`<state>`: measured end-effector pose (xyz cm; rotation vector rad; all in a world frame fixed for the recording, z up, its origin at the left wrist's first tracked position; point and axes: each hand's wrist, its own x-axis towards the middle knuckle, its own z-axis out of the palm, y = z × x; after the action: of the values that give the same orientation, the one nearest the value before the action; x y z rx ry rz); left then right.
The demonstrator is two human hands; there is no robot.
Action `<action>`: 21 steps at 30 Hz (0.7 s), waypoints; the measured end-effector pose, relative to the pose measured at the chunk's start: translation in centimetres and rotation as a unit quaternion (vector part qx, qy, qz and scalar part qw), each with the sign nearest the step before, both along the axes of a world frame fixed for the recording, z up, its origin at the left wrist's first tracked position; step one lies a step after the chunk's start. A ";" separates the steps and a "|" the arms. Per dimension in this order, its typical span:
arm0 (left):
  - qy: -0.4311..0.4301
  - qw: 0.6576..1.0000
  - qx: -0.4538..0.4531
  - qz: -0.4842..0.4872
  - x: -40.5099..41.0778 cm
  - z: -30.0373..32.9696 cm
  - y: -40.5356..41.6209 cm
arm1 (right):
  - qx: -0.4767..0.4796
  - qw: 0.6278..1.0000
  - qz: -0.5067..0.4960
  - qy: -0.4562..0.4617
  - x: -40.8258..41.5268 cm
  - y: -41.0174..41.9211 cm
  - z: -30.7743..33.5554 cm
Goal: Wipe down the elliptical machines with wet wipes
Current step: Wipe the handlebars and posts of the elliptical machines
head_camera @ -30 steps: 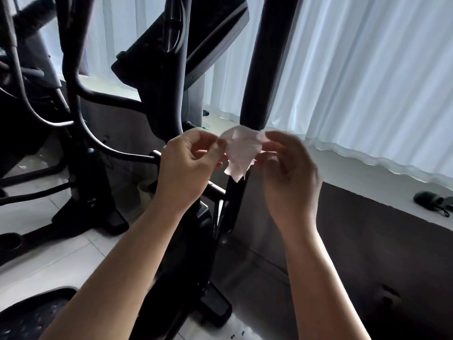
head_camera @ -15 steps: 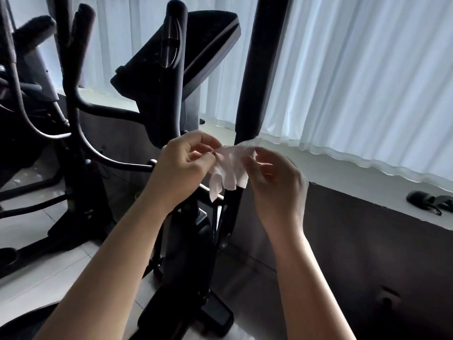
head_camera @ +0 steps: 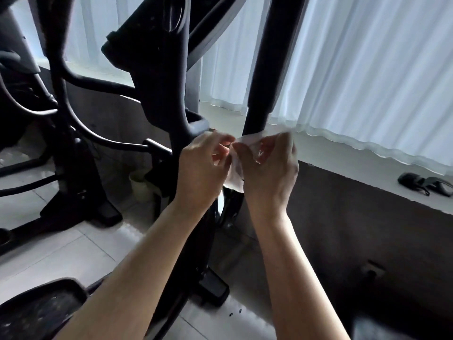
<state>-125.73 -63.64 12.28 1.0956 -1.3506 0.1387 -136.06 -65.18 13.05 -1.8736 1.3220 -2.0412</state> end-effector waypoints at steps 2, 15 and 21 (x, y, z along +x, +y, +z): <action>0.025 0.999 0.001 -0.024 -0.8 -2.5 -0.1 | 0.022 1.000 0.011 -0.008 0.0 0.3 -2.2; 0.247 0.949 0.150 -0.126 -0.8 -11.3 0.5 | 0.101 0.993 0.039 -0.037 0.0 1.3 -9.8; 0.263 0.951 0.009 -0.163 -1.4 -4.4 -1.8 | -0.003 0.999 0.032 -0.026 -0.8 -0.4 -2.5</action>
<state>-127.09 -65.43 7.89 0.8294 -1.0268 -0.3871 -136.86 -65.59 10.54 -1.8280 1.2305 -2.0492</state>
